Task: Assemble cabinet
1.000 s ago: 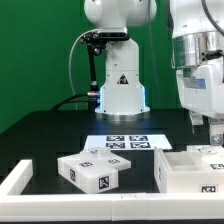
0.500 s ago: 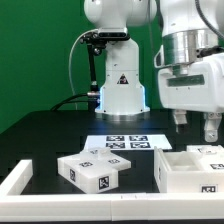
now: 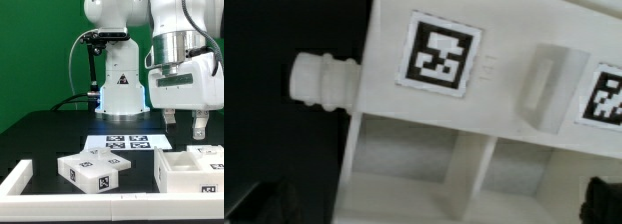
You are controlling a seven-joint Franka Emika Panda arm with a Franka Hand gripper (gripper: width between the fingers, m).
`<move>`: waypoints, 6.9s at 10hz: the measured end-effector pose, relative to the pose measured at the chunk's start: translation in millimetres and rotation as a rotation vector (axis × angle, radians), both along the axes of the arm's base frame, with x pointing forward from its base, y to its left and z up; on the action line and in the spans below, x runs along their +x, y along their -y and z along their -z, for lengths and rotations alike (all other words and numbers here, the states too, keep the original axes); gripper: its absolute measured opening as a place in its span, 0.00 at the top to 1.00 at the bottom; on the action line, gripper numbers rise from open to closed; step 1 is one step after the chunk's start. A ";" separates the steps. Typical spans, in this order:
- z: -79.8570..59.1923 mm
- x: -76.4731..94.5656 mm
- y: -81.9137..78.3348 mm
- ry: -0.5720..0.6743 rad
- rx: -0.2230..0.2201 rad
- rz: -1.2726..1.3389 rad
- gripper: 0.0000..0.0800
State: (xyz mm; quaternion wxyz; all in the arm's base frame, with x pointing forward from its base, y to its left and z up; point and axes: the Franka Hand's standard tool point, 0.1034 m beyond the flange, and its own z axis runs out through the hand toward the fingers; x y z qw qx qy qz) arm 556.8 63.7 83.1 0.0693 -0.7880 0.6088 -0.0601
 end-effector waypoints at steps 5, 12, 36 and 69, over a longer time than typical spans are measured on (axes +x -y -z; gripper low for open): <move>1.2 -15.3 50.9 0.021 -0.057 -0.155 0.00; 11.5 -25.8 90.1 -0.001 -0.111 -0.354 0.00; 66.0 -108.3 131.2 -0.090 -0.043 -0.218 0.75; 16.8 -91.9 10.9 -0.179 0.181 0.178 0.92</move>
Offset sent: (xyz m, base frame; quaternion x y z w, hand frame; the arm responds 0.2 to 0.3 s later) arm -0.0127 -0.0292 0.0001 0.0214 0.0347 -0.1494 0.9879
